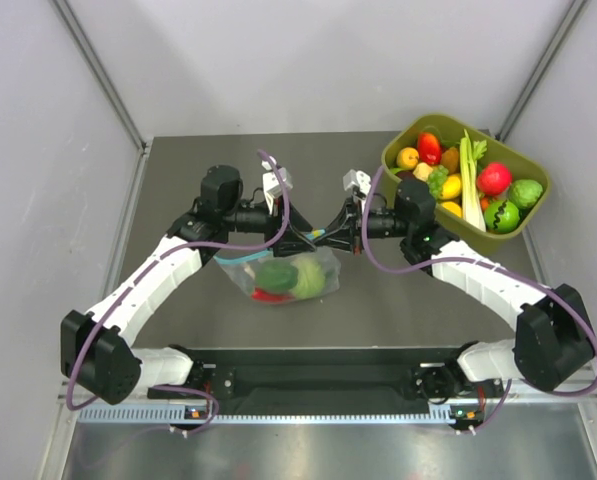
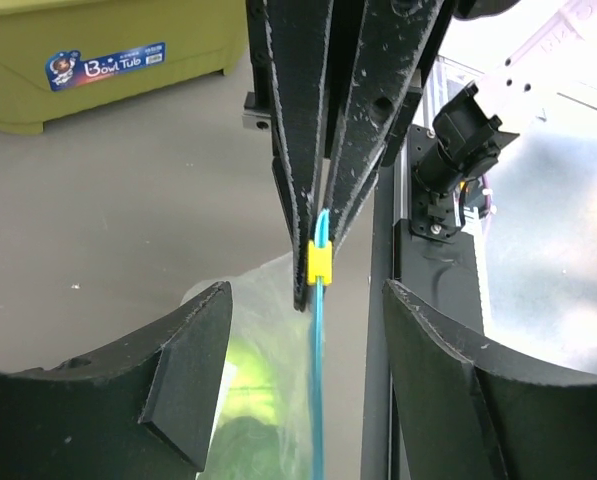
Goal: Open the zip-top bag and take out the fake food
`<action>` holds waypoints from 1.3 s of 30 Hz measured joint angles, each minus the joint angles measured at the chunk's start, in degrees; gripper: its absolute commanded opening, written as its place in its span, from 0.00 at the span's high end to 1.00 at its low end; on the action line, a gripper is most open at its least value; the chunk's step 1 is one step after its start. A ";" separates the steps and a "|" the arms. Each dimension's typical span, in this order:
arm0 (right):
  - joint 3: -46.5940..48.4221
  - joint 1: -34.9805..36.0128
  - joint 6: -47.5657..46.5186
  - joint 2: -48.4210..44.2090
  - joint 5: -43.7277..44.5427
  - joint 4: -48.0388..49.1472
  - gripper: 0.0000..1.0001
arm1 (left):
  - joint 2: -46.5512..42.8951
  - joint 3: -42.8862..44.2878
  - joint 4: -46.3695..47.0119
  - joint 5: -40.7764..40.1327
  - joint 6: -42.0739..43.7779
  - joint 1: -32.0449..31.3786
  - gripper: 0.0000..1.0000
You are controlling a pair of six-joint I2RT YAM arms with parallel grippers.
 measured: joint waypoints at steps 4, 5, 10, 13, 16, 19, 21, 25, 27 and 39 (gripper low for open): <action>0.00 0.42 -0.02 0.55 -0.61 0.00 1.00 | 0.00 -0.72 2.27 -0.46 -1.64 0.00 0.34; 0.00 0.66 -0.02 0.70 -0.74 0.00 1.00 | 0.00 -0.81 2.80 -0.50 -2.19 0.00 0.34; 0.00 1.66 -0.04 1.51 -1.03 -0.04 1.00 | 0.00 -1.25 5.25 -0.94 -3.80 0.00 0.39; 0.00 1.86 -0.11 1.66 -1.05 -0.11 1.00 | 0.00 -1.77 5.68 -1.07 -4.11 0.00 0.43; 0.02 1.86 -0.68 1.66 -1.01 -1.01 1.00 | 0.00 -1.79 5.84 -1.05 -4.13 0.00 0.51; 0.02 1.88 -1.53 1.66 -0.94 -1.92 1.00 | 0.00 -1.79 5.84 -1.05 -3.98 0.00 0.63; 0.02 1.88 -1.92 1.66 -0.70 -2.32 1.00 | 0.00 -1.79 5.84 -0.98 -3.82 0.00 0.74; 0.02 1.86 -2.40 1.66 0.48 -2.71 1.00 | 0.00 -1.79 5.51 -0.59 -3.56 -0.02 0.77; 0.02 1.86 -2.54 1.66 0.79 -2.73 1.00 | 0.00 -1.79 5.18 -0.48 -3.48 -0.02 0.83; -0.52 -0.04 1.29 1.64 2.60 0.20 1.00 | 0.00 -1.18 4.55 -0.26 -1.01 -0.02 1.00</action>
